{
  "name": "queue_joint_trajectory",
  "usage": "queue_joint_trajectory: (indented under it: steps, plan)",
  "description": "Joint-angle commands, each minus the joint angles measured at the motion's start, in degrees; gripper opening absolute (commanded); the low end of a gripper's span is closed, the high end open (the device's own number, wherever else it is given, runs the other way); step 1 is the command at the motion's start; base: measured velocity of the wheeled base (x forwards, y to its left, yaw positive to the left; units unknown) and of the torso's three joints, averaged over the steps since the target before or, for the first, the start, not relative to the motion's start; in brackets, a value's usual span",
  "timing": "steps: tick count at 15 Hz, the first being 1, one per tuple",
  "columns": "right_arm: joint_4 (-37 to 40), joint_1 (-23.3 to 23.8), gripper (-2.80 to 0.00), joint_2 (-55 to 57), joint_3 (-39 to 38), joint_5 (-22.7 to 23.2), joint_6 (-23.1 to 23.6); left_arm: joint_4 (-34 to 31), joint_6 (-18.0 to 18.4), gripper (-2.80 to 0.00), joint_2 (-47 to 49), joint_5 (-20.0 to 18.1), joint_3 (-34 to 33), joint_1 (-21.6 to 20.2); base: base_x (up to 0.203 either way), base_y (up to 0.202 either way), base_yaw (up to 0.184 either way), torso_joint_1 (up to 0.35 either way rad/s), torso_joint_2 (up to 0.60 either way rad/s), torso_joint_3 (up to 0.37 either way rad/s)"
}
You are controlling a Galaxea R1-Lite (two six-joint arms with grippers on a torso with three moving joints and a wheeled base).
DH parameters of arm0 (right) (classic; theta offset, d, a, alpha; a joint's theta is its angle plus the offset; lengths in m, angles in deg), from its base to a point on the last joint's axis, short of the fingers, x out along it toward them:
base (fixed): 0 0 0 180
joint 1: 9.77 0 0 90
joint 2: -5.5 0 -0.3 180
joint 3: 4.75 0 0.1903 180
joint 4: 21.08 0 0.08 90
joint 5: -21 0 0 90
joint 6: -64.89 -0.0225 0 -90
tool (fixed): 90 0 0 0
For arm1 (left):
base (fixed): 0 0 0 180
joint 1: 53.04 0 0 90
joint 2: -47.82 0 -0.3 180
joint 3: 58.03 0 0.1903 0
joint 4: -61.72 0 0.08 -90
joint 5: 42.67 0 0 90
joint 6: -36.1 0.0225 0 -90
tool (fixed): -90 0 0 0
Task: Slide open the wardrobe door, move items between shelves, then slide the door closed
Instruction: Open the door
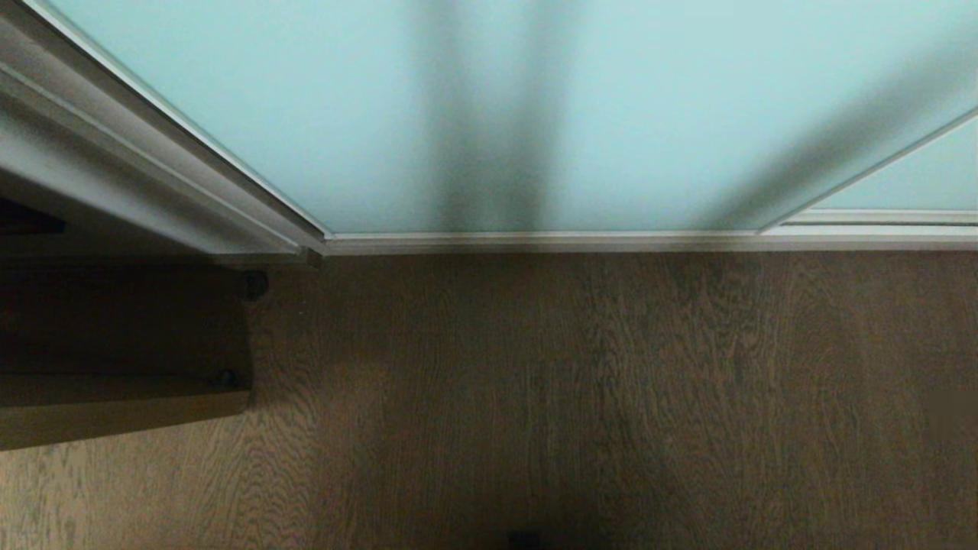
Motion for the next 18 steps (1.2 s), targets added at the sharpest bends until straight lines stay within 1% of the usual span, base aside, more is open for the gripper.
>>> queue_joint_trajectory:
  steps: [1, 4, 6, 8, 11, 13, 16, 18]
  plan:
    - [-0.05, 0.0, -2.8, 0.07, -0.09, 0.0, -0.03, 7.69, -0.02, -2.8, 7.1, 0.66, -0.91, -1.16, 0.0, 0.0, 0.0, 0.0, 0.0, 0.0]
    - [-0.05, 0.0, -2.8, 0.07, -0.02, 0.0, 0.02, 13.82, -0.08, -2.8, 12.63, 1.35, -0.7, -2.37, 0.0, 0.0, 0.0, 0.0, 0.0, 0.0]
    - [-0.05, 0.0, -2.8, 0.07, 0.0, 0.0, -0.04, 17.31, -0.18, -2.8, 15.75, 2.66, -0.57, -3.04, 0.0, 0.0, 0.0, 0.0, 0.0, 0.0]
    - [-0.05, 0.0, -2.8, 0.07, -0.05, 0.0, -0.02, 20.26, -0.38, -2.8, 18.52, 3.22, -0.44, -5.18, 0.0, 0.0, 0.0, 0.0, 0.0, 0.0]
    - [-0.05, 0.0, -2.8, 0.07, 0.0, 0.0, -0.02, 20.21, -0.81, -2.8, 19.43, 3.21, 2.08, -5.31, 0.0, 0.0, 0.0, 0.0, 0.0, 0.0]
    - [-0.05, 0.0, -2.8, 0.07, 0.0, 0.0, 0.01, 20.18, -0.58, -2.8, 19.9, 2.47, 4.46, -5.23, 0.0, 0.0, 0.0, 0.0, 0.0, 0.0]
    - [-0.05, 0.0, -2.8, 0.07, -0.03, -0.04, 0.02, 20.69, -0.11, -2.8, 20.03, -1.09, 5.77, -5.22, 0.0, 0.0, 0.0, 0.0, 0.0, 0.0]
    - [-0.05, 0.0, -2.8, 0.07, 0.0, 0.0, 0.02, 20.71, -0.11, -2.8, 20.54, -1.17, 6.98, -5.22, 0.0, 0.0, 0.0, 0.0, 0.0, 0.0]
